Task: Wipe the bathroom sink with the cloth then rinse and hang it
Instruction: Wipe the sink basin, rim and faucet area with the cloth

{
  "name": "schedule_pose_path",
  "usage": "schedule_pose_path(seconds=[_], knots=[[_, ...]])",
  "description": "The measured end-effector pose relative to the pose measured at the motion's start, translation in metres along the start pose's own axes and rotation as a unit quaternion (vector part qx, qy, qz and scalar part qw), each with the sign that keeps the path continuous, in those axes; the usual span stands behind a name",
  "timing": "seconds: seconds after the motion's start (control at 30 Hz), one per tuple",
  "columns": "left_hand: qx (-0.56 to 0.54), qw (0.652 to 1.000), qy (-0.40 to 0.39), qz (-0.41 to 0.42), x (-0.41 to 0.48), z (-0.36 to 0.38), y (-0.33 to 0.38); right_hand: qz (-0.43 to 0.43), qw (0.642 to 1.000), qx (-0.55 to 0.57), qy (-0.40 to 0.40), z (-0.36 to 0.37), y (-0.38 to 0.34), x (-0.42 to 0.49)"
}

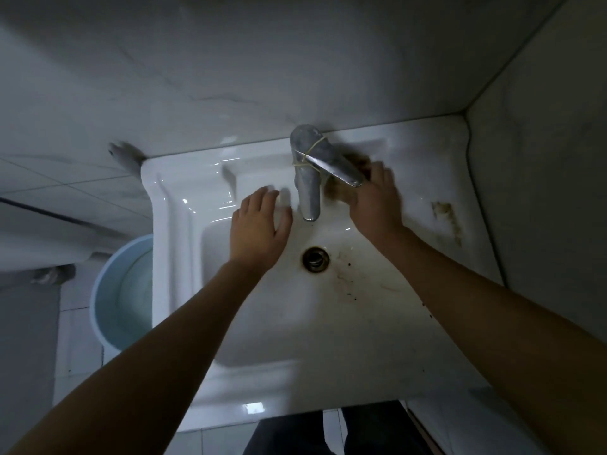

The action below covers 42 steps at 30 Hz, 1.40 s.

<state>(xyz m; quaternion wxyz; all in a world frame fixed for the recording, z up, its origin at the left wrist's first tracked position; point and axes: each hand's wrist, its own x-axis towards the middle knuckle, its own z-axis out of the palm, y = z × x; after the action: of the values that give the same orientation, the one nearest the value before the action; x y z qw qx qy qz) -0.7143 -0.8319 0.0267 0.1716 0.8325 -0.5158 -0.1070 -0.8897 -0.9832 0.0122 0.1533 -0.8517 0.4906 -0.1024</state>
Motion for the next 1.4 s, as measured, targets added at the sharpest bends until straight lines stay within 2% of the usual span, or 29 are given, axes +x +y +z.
schedule_pose_path(seconds=[0.17, 0.27, 0.47, 0.57, 0.7, 0.8, 0.93, 1.1, 1.3, 1.4], knots=[[-0.015, 0.998, 0.059, 0.014, -0.010, -0.021, 0.028, -0.105, 0.994, -0.036, -0.010, -0.002, 0.003, 0.001], [0.032, 0.999, 0.035, 0.026, -0.017, -0.017, 0.026, -0.111, 0.993, -0.028, 0.011, -0.017, 0.021, -0.003], [0.166, 0.984, -0.024, 0.055, -0.017, 0.012, -0.018, -0.095, 0.992, -0.083, -0.016, -0.024, 0.041, -0.001], [0.183, 0.981, -0.012, 0.065, -0.015, 0.021, -0.022, -0.093, 0.995, -0.046, -0.007, -0.023, 0.034, 0.007], [0.174, 0.981, 0.013, 0.088, -0.003, 0.025, -0.020, -0.140, 0.990, -0.010, -0.009, -0.006, 0.012, 0.010], [0.170, 0.980, -0.006, 0.099, 0.005, 0.030, -0.019, -0.127, 0.991, -0.022, -0.028, 0.006, 0.008, 0.011], [0.168, 0.982, -0.025, 0.086, 0.001, 0.038, -0.019, -0.142, 0.989, -0.029, 0.009, -0.001, 0.034, 0.005], [0.164, 0.982, -0.037, 0.082, 0.000, 0.040, -0.020, -0.136, 0.988, -0.069, 0.013, -0.014, 0.070, -0.008], [0.155, 0.985, -0.015, 0.073, -0.001, 0.046, -0.017, -0.054, 0.998, -0.026, 0.037, 0.005, 0.020, 0.006], [0.149, 0.987, -0.001, 0.067, -0.002, 0.048, -0.015, -0.041, 0.997, -0.016, 0.058, 0.019, -0.004, 0.006]])
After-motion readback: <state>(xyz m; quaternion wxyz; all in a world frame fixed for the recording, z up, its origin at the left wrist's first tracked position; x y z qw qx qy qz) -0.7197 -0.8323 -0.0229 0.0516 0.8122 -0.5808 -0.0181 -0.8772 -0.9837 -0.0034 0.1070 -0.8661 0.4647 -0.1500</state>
